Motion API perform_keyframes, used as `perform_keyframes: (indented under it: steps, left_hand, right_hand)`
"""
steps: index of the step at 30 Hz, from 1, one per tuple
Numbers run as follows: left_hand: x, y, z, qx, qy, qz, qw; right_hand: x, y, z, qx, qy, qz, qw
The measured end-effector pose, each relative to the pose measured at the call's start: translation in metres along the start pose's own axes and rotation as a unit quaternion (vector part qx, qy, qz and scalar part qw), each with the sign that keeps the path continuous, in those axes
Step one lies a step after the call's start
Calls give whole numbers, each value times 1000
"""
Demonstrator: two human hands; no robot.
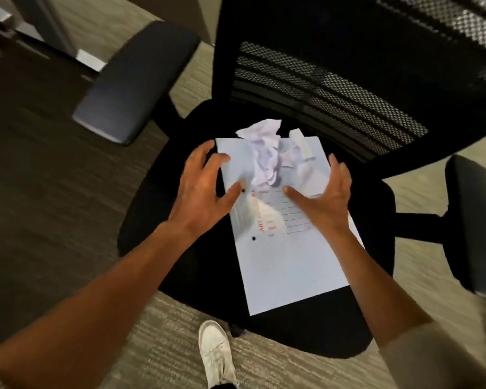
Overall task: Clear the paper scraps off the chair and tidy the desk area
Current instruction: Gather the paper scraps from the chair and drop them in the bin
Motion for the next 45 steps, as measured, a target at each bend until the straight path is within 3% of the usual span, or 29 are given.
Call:
perform_keyframes:
  steps: [7,11,16,20,24,29,33,36,45]
  left_hand:
    - [-52,44,70,-134,-102,123,978]
    - [-73,53,90,-143,-131,165,967]
    - [-80,47,78,-146,-54,213,964]
    - [-71,46,71,-148,-26,187,971]
    - [-55,42,60,-139,-33,130,981]
    - [-37,26,41,-96,-29,52,994]
    - [-23,11,24,-74,11,44,996]
    - [-10,-14,5,-32,12,-34,999]
    - [68,-118,-100,85,104,-29,991]
  right_hand:
    - [-20,0,31,100,-25,-54,993]
    - [-22,1,47,129,-31,-88,987]
    - [-24,-3,55,152,-1,-148,977]
    - [-25,-5,50,155,26,-153,976]
    - [-22,-12,36,185,50,-93,977]
    - [-20,-17,11,121,60,20,991]
    - [-31,-26,-22,82,78,127,985]
    - [-52,-47,-52,40,78,205,975]
    - [-156,-136,-159,41,-40,270,961]
Point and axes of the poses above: each hand's wrist, its own z-axis towards the middle knuckle, its own x-axis out of the back of the hand, y = z × x, the point moved 3 cm from there along z, towards the middle knuckle, and after that the axes turned 13 degrees about z, right-handed, at the moved point
